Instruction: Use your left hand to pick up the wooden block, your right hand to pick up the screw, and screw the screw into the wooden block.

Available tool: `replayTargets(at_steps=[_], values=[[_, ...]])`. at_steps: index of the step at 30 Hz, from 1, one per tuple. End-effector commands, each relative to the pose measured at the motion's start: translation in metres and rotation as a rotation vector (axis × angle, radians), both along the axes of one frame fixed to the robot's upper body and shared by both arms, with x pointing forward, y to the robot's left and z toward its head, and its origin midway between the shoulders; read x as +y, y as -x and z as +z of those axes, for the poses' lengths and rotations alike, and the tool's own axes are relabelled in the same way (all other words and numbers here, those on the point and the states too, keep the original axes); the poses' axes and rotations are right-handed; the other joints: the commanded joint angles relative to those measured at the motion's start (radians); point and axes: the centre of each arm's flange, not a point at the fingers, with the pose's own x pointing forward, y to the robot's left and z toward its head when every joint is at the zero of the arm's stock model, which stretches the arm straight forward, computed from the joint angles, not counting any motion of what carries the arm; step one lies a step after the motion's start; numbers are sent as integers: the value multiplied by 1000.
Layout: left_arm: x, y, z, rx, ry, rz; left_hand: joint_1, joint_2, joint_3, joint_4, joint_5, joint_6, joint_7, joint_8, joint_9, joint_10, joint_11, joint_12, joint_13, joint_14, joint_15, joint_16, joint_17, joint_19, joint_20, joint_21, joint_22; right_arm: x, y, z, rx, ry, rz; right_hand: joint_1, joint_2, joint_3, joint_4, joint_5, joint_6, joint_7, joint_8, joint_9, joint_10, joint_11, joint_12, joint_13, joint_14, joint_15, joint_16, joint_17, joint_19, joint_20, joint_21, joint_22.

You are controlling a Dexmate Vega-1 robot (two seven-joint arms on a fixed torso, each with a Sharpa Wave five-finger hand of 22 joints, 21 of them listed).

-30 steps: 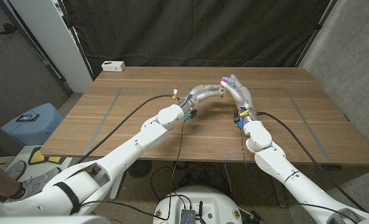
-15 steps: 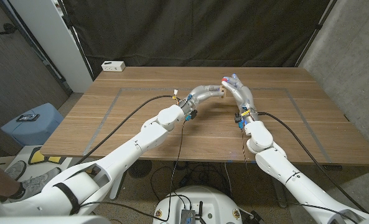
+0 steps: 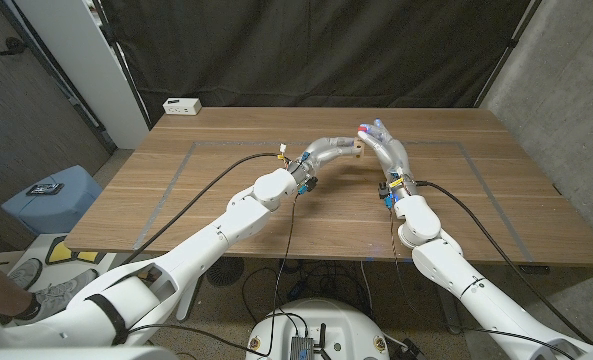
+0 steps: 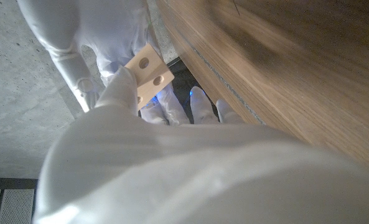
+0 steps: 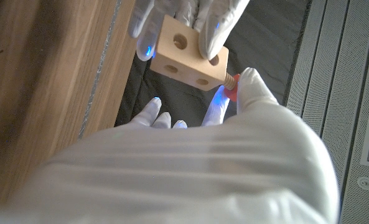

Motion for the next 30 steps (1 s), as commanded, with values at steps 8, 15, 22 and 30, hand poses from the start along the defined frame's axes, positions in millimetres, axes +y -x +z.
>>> replayTargets(at_steps=[8, 15, 22, 30], values=[[0, 1, -1, -1, -3, -3, 1, 5, 7, 2, 5, 8, 1, 6, 2, -4, -2, 5, 2, 3, -54, 4, 2, 2, 8, 7, 2, -1, -1, -3, -2, 1, 6, -10, 5, -4, -3, 4, 11, -2, 5, 3, -8, -3, 2, 2, -6, -1, 4, 3, -1, -4, 5, 4], [0, 1, -1, 0, -2, -2, 2, 5, 8, 1, 5, 8, 1, 6, 2, -4, -2, 5, 2, 5, -54, 4, 1, 2, 8, 7, 2, -2, -2, -3, -1, 2, 7, -11, 6, -5, -3, 4, 15, -2, 7, 3, -8, -3, 2, 2, -6, -2, 4, 3, 0, -4, 5, 4], [-1, 1, -1, 2, -5, -4, 2, 5, 8, 2, 5, 9, 1, 7, 2, -6, -1, 5, 2, 5, -54, 4, 1, 2, 9, 7, 2, -2, -2, -4, 0, -2, 9, -11, 7, -5, -3, 4, 18, -2, 9, 3, -8, -3, 2, 2, -7, -3, 4, 3, 0, -4, 5, 4], [-1, 1, -1, 3, -9, -6, 1, 4, 7, 2, 5, 9, 2, 7, 2, -4, -2, 6, 1, 6, -55, 4, 1, 2, 7, 7, 2, -4, -2, -5, -1, -6, 10, -12, 7, -6, -4, 4, 19, -2, 10, 3, -8, -3, 2, 2, -6, -3, 4, 3, 1, -4, 6, 4]])
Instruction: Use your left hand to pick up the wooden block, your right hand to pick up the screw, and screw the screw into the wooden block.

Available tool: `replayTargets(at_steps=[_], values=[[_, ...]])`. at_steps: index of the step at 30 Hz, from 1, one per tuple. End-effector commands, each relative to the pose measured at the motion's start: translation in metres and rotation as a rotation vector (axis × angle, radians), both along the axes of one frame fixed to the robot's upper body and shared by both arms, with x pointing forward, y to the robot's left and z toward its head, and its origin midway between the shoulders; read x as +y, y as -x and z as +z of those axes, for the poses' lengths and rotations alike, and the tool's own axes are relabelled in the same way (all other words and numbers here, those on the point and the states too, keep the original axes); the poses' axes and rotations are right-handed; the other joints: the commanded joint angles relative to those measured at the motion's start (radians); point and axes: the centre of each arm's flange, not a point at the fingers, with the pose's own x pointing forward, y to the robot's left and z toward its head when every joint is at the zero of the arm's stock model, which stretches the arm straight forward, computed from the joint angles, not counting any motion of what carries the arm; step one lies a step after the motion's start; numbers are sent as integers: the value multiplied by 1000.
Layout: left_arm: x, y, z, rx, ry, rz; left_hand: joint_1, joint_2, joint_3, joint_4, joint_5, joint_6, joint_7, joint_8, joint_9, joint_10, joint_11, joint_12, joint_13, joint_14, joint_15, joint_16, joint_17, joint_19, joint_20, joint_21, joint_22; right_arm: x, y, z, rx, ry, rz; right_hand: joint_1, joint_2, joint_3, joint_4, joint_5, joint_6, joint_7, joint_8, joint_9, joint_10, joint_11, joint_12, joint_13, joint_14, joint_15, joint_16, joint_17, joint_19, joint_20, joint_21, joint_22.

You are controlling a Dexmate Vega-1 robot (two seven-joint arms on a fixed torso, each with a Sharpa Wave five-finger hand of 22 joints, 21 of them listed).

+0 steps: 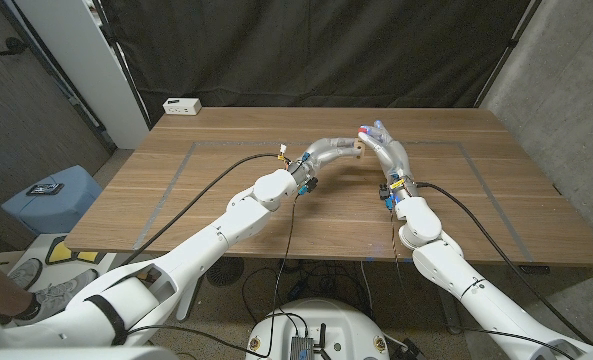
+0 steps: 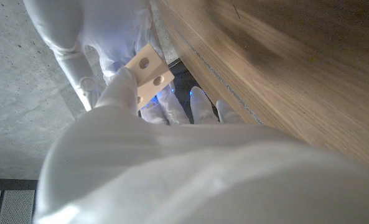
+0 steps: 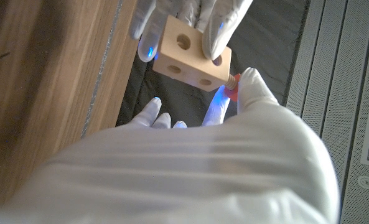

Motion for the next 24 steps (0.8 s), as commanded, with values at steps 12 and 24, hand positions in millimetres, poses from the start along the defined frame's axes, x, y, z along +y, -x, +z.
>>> replayTargets(at_steps=[12, 24], values=[[0, 2, -1, 1, -1, 3, 0, 5, 6, 1, 5, 8, 0, 6, 3, -6, -2, 5, 1, 6, -55, 3, 1, 2, 7, 7, 2, -1, 0, -3, -2, -1, 10, -9, 3, -3, 0, 5, 9, -1, 7, 2, -10, -4, 2, 2, -3, 2, 4, 1, 2, -3, 6, 4], [-1, 2, -1, -1, 0, 0, 0, 5, 7, 1, 5, 8, 1, 6, 3, -4, -1, 6, 1, 6, -56, 3, 1, 2, 8, 7, 2, -3, 0, -4, -5, 2, 13, -10, 4, -4, -1, 5, 10, -1, 9, 2, -9, -4, 3, 2, -4, 1, 5, 1, 2, -4, 5, 4]])
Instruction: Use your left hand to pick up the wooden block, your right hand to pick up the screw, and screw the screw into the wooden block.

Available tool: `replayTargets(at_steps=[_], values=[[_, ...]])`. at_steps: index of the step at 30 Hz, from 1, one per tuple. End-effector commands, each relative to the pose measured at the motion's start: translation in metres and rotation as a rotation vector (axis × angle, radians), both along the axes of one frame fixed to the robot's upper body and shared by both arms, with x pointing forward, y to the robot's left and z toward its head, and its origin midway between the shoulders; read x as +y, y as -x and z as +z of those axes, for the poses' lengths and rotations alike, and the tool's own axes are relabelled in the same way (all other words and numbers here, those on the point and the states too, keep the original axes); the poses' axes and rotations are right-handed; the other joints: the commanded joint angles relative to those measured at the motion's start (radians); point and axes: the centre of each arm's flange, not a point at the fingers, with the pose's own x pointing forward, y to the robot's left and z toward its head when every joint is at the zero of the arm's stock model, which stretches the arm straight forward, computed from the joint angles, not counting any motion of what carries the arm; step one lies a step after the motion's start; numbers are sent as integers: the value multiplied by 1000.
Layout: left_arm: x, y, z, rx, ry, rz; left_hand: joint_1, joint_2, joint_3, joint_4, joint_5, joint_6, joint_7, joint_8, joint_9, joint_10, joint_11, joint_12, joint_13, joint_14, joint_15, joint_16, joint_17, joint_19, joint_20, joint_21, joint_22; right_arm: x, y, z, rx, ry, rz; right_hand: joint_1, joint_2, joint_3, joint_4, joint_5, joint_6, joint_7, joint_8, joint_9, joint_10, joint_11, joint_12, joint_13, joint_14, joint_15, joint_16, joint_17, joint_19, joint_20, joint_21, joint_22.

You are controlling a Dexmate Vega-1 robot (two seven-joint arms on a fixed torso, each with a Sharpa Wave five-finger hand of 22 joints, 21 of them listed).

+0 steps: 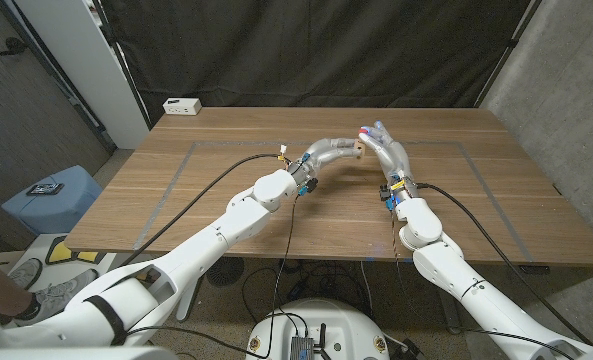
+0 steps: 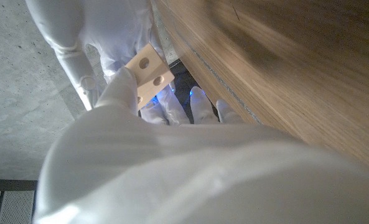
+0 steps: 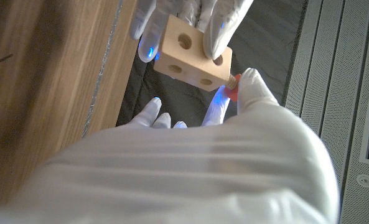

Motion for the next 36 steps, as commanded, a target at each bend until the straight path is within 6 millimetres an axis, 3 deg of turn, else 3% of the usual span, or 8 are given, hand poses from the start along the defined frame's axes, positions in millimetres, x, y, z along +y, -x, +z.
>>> replayTargets(at_steps=[1, 36], values=[[-1, 1, 0, -1, 2, -1, -3, 8, 7, 1, 5, 5, 2, 6, 2, -4, -1, 6, 1, 6, -56, 3, 1, 2, 7, 7, 2, -2, 0, -1, -2, 2, 6, -6, 0, -4, 0, 5, 10, -1, 9, 2, -4, 1, 3, 2, -4, 1, 5, 2, 2, -3, 5, 4], [-5, -2, 2, 5, -7, -9, -3, 8, 8, 1, 5, 5, 1, 6, 2, -6, -1, 6, 1, 7, -55, 3, 1, 2, 8, 7, 2, -6, -3, -5, -7, 3, 17, -6, 4, -4, -2, 6, 12, -3, 12, 1, -8, -5, 3, 2, -6, -1, 4, 1, 2, -2, 5, 4]])
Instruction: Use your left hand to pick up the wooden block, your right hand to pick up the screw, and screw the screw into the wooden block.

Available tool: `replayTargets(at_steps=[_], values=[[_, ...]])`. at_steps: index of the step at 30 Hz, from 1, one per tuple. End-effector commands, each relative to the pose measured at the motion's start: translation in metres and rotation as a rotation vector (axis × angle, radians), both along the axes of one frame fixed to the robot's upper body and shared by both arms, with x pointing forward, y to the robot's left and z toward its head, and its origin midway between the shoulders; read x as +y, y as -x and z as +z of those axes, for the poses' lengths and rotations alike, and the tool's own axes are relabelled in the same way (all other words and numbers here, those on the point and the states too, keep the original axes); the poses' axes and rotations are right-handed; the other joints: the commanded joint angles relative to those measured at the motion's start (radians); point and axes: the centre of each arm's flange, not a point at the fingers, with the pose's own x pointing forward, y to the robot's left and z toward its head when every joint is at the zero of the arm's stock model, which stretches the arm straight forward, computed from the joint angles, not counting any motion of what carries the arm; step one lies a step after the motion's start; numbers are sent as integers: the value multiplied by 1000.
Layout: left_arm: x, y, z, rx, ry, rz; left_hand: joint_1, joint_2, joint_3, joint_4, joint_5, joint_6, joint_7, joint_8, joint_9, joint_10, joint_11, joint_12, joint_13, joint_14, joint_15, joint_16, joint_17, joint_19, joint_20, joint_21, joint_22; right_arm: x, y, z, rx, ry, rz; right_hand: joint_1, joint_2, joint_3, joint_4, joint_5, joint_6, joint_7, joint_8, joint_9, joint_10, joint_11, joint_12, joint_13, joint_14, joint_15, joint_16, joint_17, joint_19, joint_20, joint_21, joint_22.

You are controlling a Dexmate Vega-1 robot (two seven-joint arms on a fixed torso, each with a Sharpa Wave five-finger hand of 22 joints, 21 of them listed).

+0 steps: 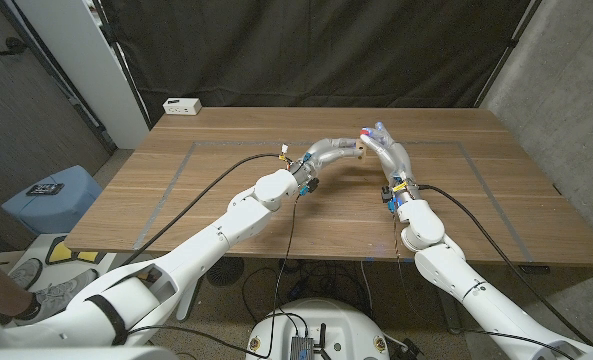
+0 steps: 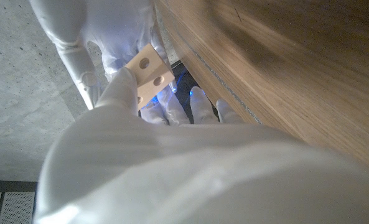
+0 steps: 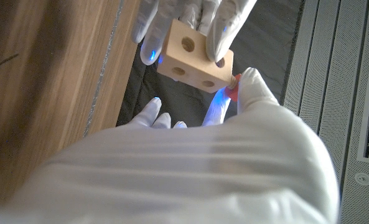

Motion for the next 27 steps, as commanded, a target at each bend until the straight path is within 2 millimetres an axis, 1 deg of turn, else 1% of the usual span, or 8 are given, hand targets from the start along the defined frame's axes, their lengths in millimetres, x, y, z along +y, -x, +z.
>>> replayTargets(at_steps=[1, 13, 27], values=[[-1, -2, 1, 4, -3, -4, 0, 6, 7, 0, 6, 8, 2, 9, 3, -6, -1, 6, 1, 6, -55, 3, 1, 2, 9, 7, 2, -1, -2, 0, -1, 0, 7, -6, 5, -4, -1, 6, 7, 2, 5, 1, -8, -6, 3, 2, -6, -1, 4, 2, 2, -2, 5, 4], [-3, -6, 1, 9, -5, -11, 0, 3, 6, -1, 6, 10, 1, 10, 3, -4, -1, 7, 1, 7, -56, 4, 1, 3, 7, 7, 2, -2, -6, 0, 4, 5, 9, -7, 6, -4, -2, 6, 6, 2, 5, 0, -9, -9, 3, 2, -8, 0, 4, 2, 3, -1, 5, 4], [-3, -9, 3, 13, -6, -14, 0, 4, 7, -1, 6, 6, 0, 8, 3, -8, 0, 5, 1, 9, -54, 4, 1, 5, 7, 8, 2, -1, -9, 1, 4, 12, 7, -6, 5, -5, -4, 6, 5, 2, 5, -1, -11, -7, 3, 2, -8, 0, 4, 1, -1, -3, 4, 4]])
